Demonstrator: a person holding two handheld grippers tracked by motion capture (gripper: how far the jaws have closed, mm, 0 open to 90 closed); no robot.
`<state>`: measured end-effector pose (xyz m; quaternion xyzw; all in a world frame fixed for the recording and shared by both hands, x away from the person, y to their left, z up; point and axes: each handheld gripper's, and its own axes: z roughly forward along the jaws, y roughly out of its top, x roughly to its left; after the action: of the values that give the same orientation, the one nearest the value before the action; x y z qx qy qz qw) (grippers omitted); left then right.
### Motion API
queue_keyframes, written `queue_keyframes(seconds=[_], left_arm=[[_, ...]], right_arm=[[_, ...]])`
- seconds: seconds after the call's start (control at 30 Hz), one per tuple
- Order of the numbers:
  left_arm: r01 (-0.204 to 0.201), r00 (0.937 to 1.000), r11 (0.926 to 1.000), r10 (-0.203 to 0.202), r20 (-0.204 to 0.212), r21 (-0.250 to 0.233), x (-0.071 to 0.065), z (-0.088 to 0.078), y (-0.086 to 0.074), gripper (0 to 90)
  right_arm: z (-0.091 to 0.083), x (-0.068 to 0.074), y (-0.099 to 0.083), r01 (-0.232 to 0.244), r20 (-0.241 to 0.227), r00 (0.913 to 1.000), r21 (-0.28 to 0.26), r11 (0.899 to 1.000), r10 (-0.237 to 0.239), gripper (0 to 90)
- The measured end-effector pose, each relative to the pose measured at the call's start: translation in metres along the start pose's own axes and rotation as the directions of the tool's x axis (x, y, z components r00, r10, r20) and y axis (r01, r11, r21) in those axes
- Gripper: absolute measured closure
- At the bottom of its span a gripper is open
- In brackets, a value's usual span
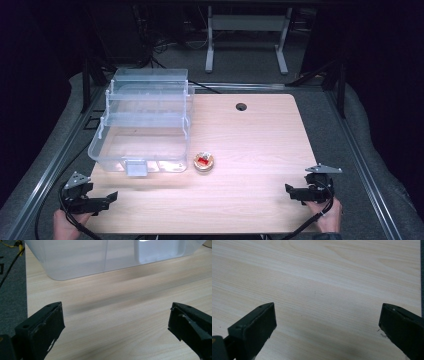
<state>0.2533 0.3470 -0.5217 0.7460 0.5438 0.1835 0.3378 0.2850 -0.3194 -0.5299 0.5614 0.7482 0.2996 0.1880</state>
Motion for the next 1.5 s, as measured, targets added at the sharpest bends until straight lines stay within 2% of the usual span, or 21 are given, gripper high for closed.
queue_keyframes(seconds=[0.2,0.43,0.47,0.57,0.7,0.8,0.9,0.93,1.17,1.2,1.23,1.3,1.33,1.37,1.4,1.43,1.47,1.5], left_arm=[[0.002,0.9999,1.0000,-0.002,0.011,-0.009,0.000,0.000,0.003,0.1],[-0.002,1.0000,0.9999,0.002,0.006,0.014,-0.001,0.001,0.004,0.1],[-0.002,1.0000,0.9999,0.002,0.010,0.015,-0.002,0.001,0.004,0.1],[0.002,1.0000,0.9997,-0.002,0.009,0.024,-0.002,0.001,0.004,0.1],[0.009,1.0000,0.9998,-0.009,0.001,0.017,-0.002,-0.003,0.004,0.1],[0.015,0.9999,0.9998,-0.015,-0.002,0.015,-0.001,-0.003,0.003,0.1],[0.011,0.9999,0.9998,-0.011,-0.001,0.017,-0.002,-0.002,0.003,0.1],[0.010,0.9999,0.9998,-0.010,0.003,0.020,-0.002,-0.001,0.003,0.1],[0.005,0.9999,0.9995,-0.005,-0.010,0.031,-0.002,-0.001,0.002,0.1],[0.006,0.9999,0.9996,-0.005,-0.011,0.026,-0.002,-0.001,0.001,0.1],[0.009,0.9999,0.9996,-0.008,-0.008,0.025,-0.001,-0.001,0.001,0.1],[0.010,0.9998,0.9996,-0.009,-0.016,0.027,0.000,-0.002,0.000,0.1],[0.015,0.9998,0.9996,-0.015,-0.013,0.025,0.000,-0.003,-0.001,0.1],[0.015,0.9998,0.9996,-0.015,-0.013,0.025,0.000,-0.003,-0.001,0.1],[0.018,0.9997,0.9995,-0.018,-0.014,0.025,0.001,-0.003,-0.003,0.1],[0.018,0.9997,0.9995,-0.018,-0.014,0.025,0.001,-0.003,-0.003,0.1],[0.020,0.9997,0.9994,-0.019,-0.013,0.029,0.002,-0.004,-0.003,0.1],[0.020,0.9997,0.9994,-0.019,-0.013,0.029,0.002,-0.004,-0.003,0.1]], right_arm=[[0.004,0.006,0.004,0.012,-0.002,0.9999,0.005,1.000,-0.012,1.1],[0.008,0.016,0.010,0.040,-0.036,0.9986,0.024,0.999,-0.039,1.3],[0.009,0.019,0.012,0.051,-0.024,0.9985,0.030,0.998,-0.050,1.3],[0.013,0.027,0.019,0.079,-0.034,0.9964,0.052,0.995,-0.077,1.9],[0.016,0.037,0.028,0.102,-0.056,0.9934,0.050,0.993,-0.100,1.8],[0.019,0.049,0.039,0.140,-0.076,0.9878,0.044,0.989,-0.136,1.7],[0.022,0.057,0.046,0.151,-0.097,0.9844,0.038,0.988,-0.147,1.6],[0.025,0.066,0.052,0.174,-0.117,0.9787,0.037,0.984,-0.169,1.6],[0.048,0.102,0.073,0.246,-0.197,0.9516,0.029,0.969,-0.236,0.6],[0.048,0.102,0.073,0.246,-0.197,0.9516,0.029,0.969,-0.236,0.6],[0.055,0.113,0.080,0.272,-0.217,0.9408,0.024,0.962,-0.261,0.6],[0.062,0.123,0.086,0.298,-0.229,0.9307,0.022,0.954,-0.286,0.5],[0.066,0.128,0.090,0.309,-0.254,0.9209,0.012,0.951,-0.296,0.5],[0.070,0.134,0.093,0.320,-0.261,0.9156,0.010,0.947,-0.306,0.4],[0.072,0.140,0.095,0.336,-0.242,0.9155,0.022,0.942,-0.321,0.4],[0.077,0.144,0.098,0.334,-0.293,0.9014,0.001,0.943,-0.319,0.3],[0.079,0.149,0.100,0.347,-0.262,0.9067,0.018,0.938,-0.330,0.2],[0.079,0.149,0.100,0.347,-0.262,0.9067,0.018,0.938,-0.330,0.2]])
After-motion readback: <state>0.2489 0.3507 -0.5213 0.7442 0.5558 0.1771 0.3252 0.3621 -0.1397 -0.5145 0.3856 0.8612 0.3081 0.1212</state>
